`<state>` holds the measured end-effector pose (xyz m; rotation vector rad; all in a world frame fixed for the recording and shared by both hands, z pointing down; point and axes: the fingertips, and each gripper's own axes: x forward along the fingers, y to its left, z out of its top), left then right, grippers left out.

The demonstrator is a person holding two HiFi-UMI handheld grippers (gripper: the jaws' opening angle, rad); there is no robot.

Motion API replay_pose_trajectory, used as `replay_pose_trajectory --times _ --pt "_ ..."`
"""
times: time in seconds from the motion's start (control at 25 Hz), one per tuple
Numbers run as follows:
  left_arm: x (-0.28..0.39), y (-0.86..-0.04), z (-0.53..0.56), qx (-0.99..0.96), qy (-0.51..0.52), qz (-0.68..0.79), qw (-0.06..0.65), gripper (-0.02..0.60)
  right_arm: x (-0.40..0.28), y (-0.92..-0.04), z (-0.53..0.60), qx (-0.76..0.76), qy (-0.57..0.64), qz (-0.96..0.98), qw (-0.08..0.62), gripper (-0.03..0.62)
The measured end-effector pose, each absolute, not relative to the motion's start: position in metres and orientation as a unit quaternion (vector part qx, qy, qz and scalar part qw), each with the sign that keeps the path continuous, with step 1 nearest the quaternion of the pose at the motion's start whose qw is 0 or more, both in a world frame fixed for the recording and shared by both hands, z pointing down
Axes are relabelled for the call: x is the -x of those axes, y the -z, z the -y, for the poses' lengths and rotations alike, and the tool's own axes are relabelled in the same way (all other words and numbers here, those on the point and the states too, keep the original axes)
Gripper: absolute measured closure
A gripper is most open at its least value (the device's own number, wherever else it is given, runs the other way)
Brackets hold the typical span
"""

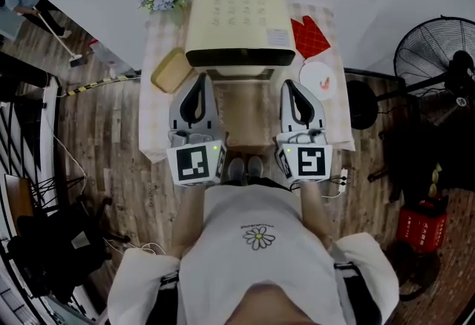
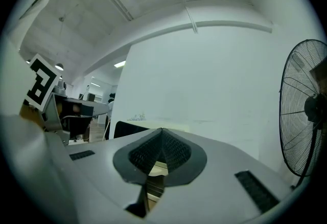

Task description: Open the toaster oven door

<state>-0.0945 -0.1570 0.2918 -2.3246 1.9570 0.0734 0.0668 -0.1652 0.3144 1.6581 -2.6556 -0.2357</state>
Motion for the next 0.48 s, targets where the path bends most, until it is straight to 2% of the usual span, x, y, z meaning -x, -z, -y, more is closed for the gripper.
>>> replay_pose_trajectory --times 0.48 --pt "0.0944 -0.2870 0.1575 0.756 -0.024 -0.651 0.059 0.566 -0.0769 -0.3202 0.1715 -0.523 0.044 0.851 -0.012 0.585"
